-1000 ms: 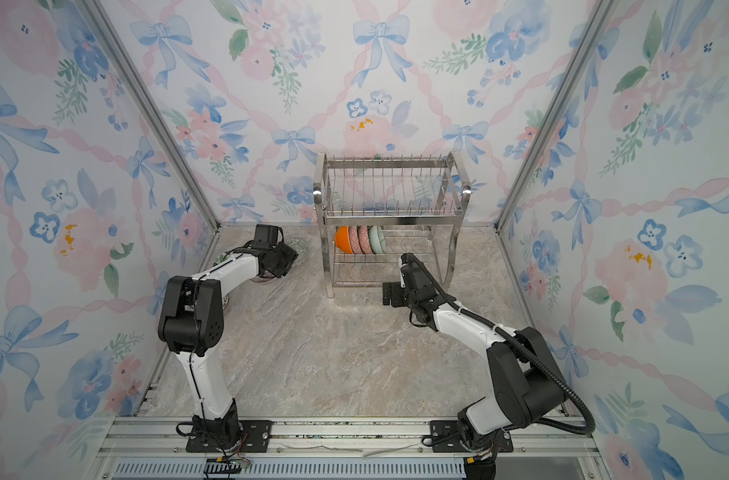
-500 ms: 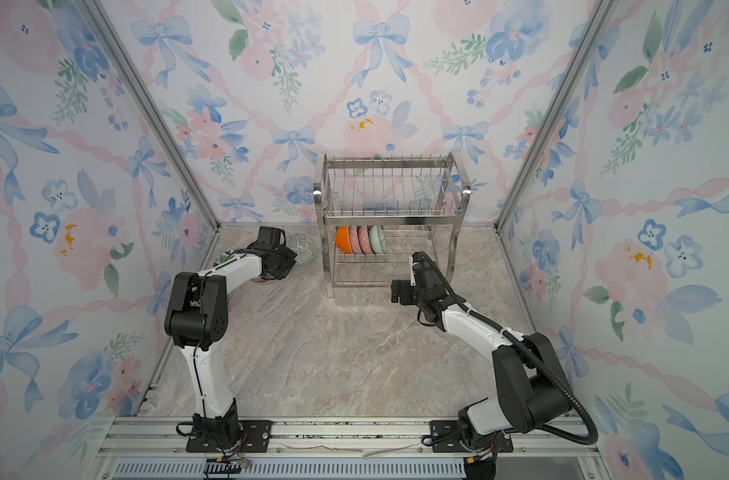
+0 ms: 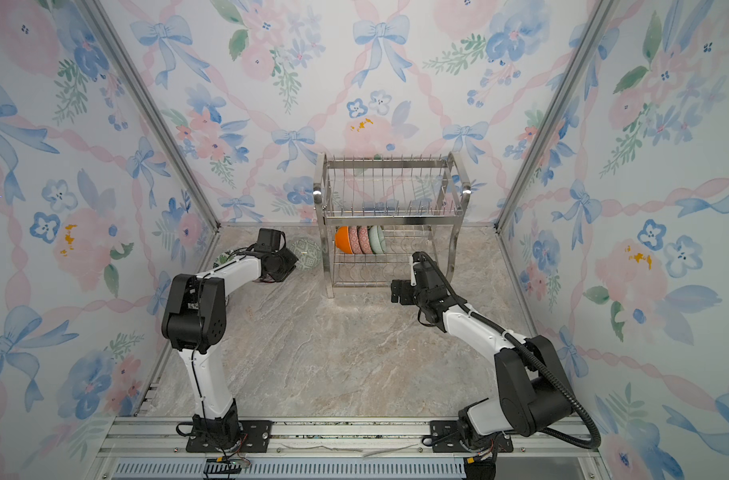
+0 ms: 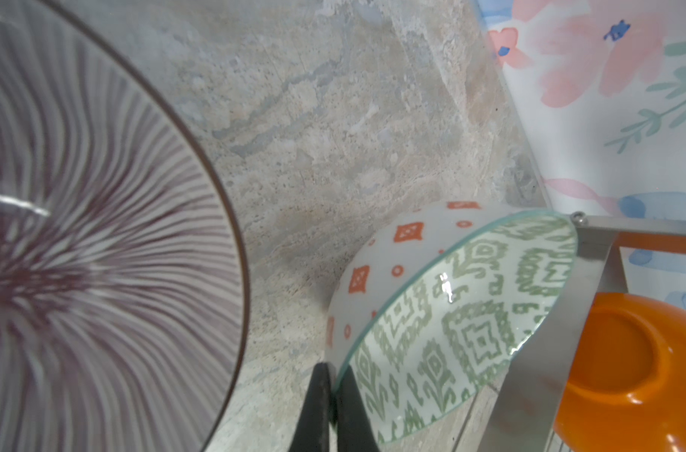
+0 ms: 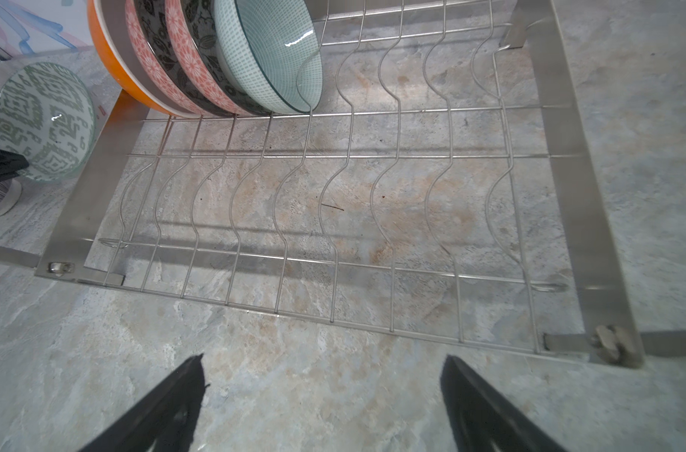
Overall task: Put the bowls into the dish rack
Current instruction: 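Grasp the green-pattern bowl rim with the left gripper and drag it toward the right gripper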
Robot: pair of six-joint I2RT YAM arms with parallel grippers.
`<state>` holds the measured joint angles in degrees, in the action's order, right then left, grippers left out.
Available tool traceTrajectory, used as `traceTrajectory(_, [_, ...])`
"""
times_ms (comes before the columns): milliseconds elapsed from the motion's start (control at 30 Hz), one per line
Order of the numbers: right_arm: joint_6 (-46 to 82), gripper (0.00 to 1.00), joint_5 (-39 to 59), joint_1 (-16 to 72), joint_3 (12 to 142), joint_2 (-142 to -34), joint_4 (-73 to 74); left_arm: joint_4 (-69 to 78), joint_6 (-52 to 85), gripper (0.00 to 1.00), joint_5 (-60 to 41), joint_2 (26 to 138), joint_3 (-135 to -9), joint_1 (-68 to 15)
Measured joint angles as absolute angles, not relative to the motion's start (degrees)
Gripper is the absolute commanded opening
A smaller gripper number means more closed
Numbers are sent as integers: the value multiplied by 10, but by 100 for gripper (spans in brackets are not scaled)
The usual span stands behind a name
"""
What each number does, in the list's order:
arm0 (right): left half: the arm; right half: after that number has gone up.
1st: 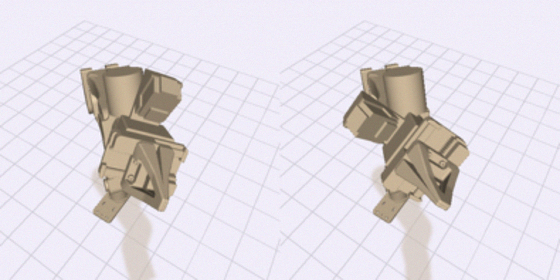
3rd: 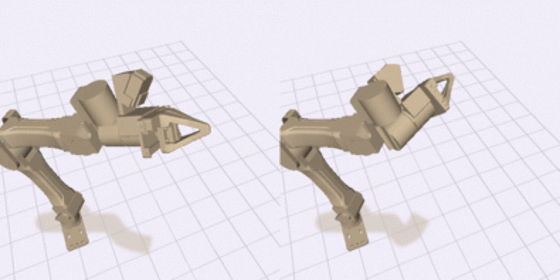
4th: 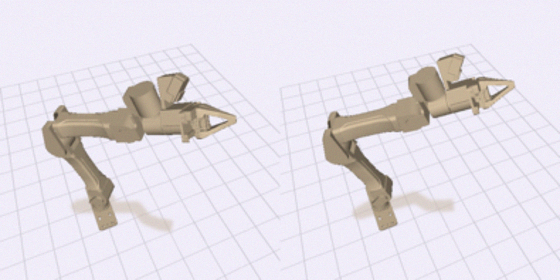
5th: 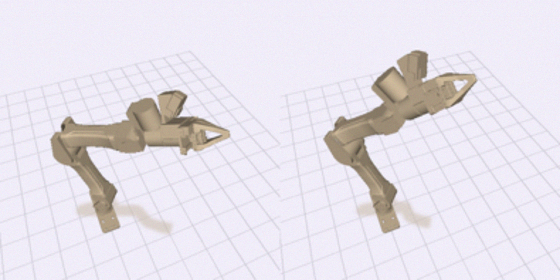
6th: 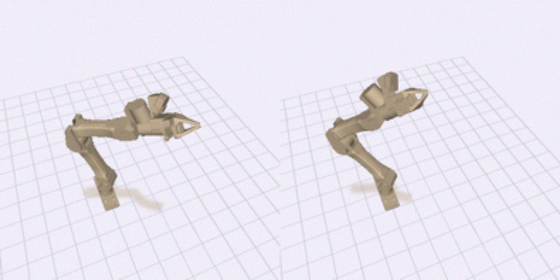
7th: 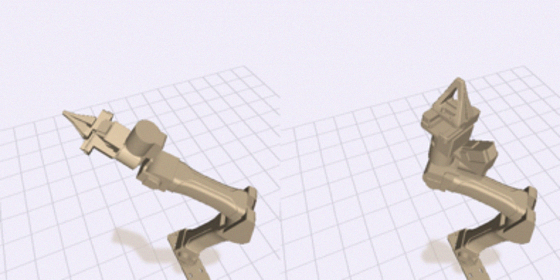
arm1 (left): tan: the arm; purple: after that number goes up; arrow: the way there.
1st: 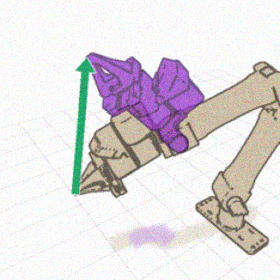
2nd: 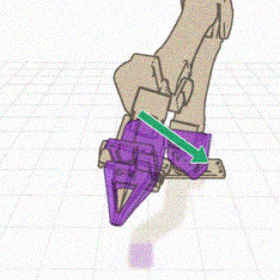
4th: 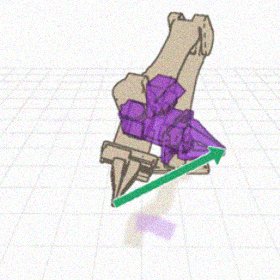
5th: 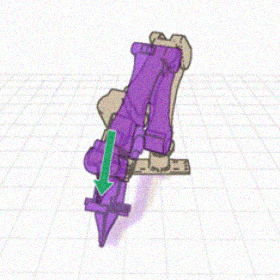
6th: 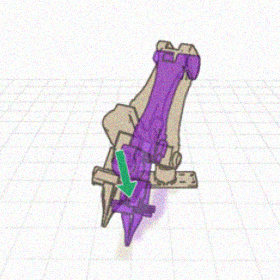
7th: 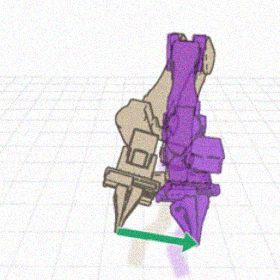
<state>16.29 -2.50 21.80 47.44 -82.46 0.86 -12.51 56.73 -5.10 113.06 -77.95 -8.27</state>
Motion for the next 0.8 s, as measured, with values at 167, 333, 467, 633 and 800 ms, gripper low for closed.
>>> traceTrajectory(167, [163, 96, -26, 220, 474, -810, 7, -146, 513, 0, -65, 1064, -742, -83])
traceTrajectory(333, [164, 97, -29, 230, 474, -805, 6, -161, 469, 0, -91, 1002, -710, -81])
traceTrajectory(467, [164, 97, -29, 245, 474, -799, -3, -190, 445, 0, -108, 963, -676, -78])
traceTrajectory(633, [158, 97, -30, 267, 475, -783, -17, -241, 421, 0, -109, 915, -636, -73])
traceTrajectory(800, [147, 96, -33, 288, 473, -754, -21, -271, 404, 0, -110, 875, -605, -69])
